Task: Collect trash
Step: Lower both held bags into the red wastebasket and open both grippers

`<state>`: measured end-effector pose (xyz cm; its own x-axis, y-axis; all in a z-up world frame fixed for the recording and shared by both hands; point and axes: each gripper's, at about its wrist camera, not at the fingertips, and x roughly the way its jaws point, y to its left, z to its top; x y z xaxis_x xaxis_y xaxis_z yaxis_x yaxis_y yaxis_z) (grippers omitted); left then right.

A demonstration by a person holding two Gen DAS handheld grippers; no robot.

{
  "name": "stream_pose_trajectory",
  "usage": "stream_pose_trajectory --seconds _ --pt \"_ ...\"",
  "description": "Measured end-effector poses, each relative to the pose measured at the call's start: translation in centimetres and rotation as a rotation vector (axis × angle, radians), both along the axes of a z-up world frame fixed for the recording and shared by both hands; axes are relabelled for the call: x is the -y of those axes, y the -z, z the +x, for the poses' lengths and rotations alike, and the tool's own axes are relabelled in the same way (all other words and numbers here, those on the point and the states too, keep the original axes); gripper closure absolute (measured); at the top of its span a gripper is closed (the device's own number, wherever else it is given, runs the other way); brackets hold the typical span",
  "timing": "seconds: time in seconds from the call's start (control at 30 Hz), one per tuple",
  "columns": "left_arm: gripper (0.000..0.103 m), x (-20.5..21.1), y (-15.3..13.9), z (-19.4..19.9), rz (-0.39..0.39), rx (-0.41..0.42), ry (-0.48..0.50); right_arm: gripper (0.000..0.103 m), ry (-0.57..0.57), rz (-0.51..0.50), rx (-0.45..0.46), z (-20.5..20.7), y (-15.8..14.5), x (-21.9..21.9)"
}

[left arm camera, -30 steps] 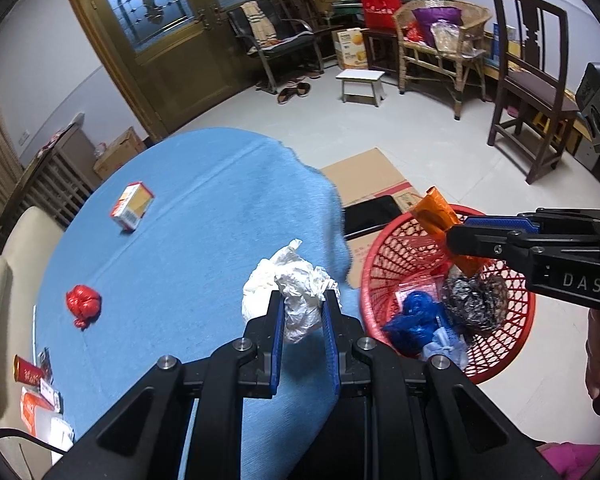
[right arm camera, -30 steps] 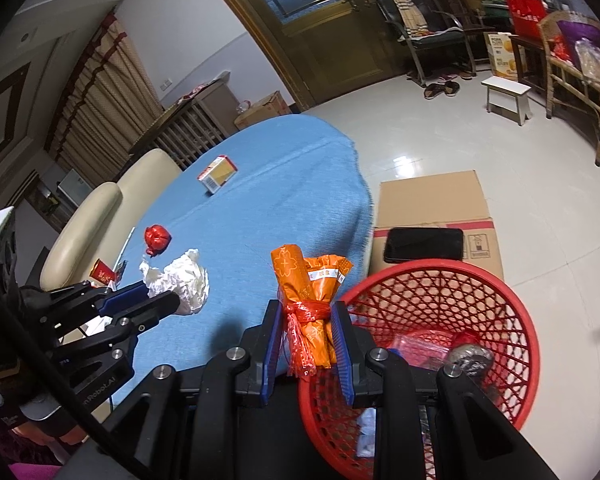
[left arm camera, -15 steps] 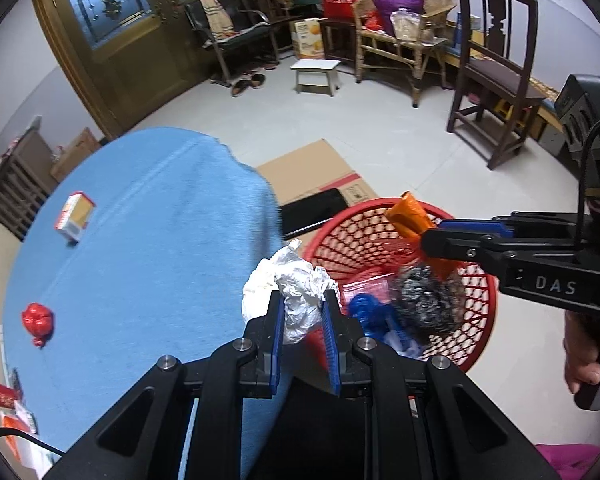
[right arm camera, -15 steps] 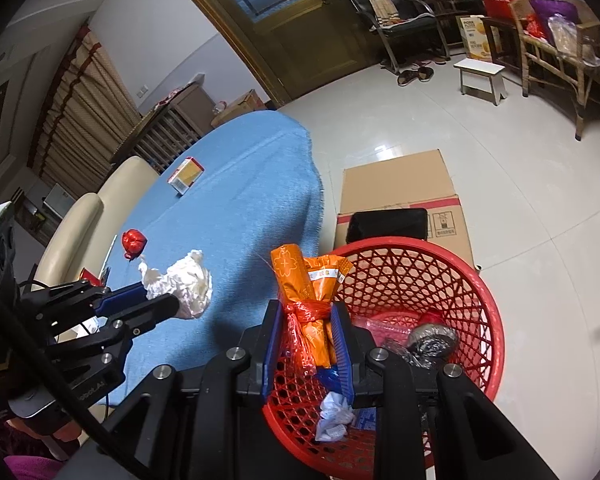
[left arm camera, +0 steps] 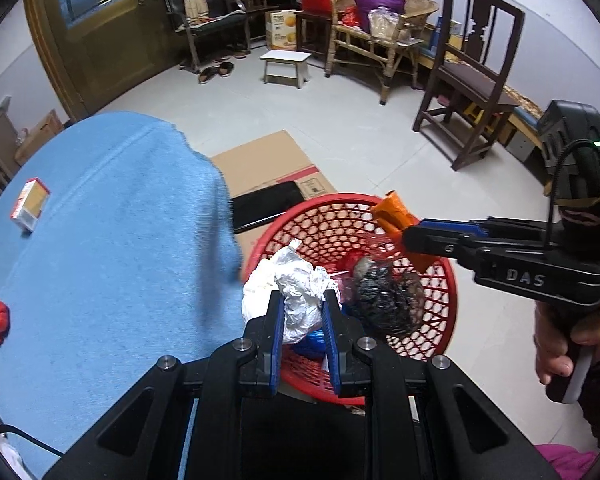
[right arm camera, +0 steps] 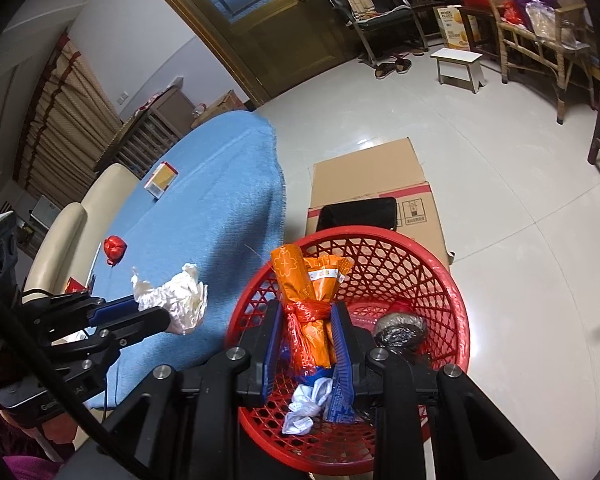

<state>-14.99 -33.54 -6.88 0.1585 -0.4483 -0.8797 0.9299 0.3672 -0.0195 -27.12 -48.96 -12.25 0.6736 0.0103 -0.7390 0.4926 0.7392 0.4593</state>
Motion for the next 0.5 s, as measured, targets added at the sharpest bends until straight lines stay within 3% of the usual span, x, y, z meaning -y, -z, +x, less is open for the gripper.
stream_pose_trajectory --seconds 0.5 --pt "0.082 0.4 0.9 -1.5 0.003 -0.048 0.082 0.076 0.016 0.008 -0.051 -0.9 1.3 0.3"
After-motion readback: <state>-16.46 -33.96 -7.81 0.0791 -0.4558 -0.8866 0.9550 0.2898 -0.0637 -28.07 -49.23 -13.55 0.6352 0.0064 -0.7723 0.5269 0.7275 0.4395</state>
